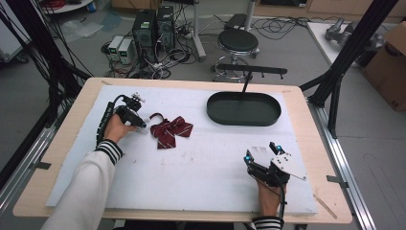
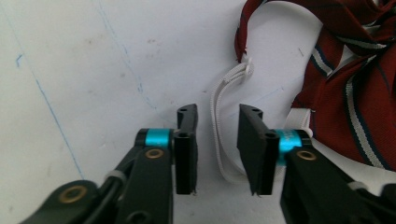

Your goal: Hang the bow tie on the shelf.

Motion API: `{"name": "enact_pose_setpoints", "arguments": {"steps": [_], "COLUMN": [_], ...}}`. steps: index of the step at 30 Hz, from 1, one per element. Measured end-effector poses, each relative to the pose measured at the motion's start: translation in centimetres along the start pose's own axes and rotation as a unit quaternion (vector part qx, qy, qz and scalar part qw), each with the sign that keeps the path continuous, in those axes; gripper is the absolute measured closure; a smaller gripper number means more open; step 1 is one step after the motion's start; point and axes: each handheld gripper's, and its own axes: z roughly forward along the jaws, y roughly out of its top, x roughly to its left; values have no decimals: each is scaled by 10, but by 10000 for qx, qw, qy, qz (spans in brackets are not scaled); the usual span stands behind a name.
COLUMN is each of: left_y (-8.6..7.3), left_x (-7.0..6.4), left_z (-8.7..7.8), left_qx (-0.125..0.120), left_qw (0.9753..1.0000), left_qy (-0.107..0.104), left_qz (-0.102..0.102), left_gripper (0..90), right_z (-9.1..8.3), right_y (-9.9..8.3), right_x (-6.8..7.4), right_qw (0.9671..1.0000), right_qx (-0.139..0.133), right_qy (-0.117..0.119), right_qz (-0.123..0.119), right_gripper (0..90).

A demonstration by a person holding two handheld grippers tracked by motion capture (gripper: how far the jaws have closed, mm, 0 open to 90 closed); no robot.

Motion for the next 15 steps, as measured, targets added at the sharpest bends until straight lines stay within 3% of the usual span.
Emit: {"name": "enact_pose_setpoints", "arguments": {"steps": [7,11,15], "left_y": [0,0,0], "left_x": [-2,-5,-5], "left_z": [1,1,0], "left_qx": [58,59,63], "left_qw": [10000,10000,9999], "left_qy": [-11,-45,-103], "left_qz": [20,32,-10], "left_gripper": [775,862,868], "right_z": [0,0,0], "right_y": [0,0,0], "right_x": [0,0,0], "right_qw": [10000,10000,10000], "right_qx": [-16,-14,-15], "right_qy": [-7,-4,-6], "right_qz": [-7,-16,-20], "right_gripper": [107,107,107]}}
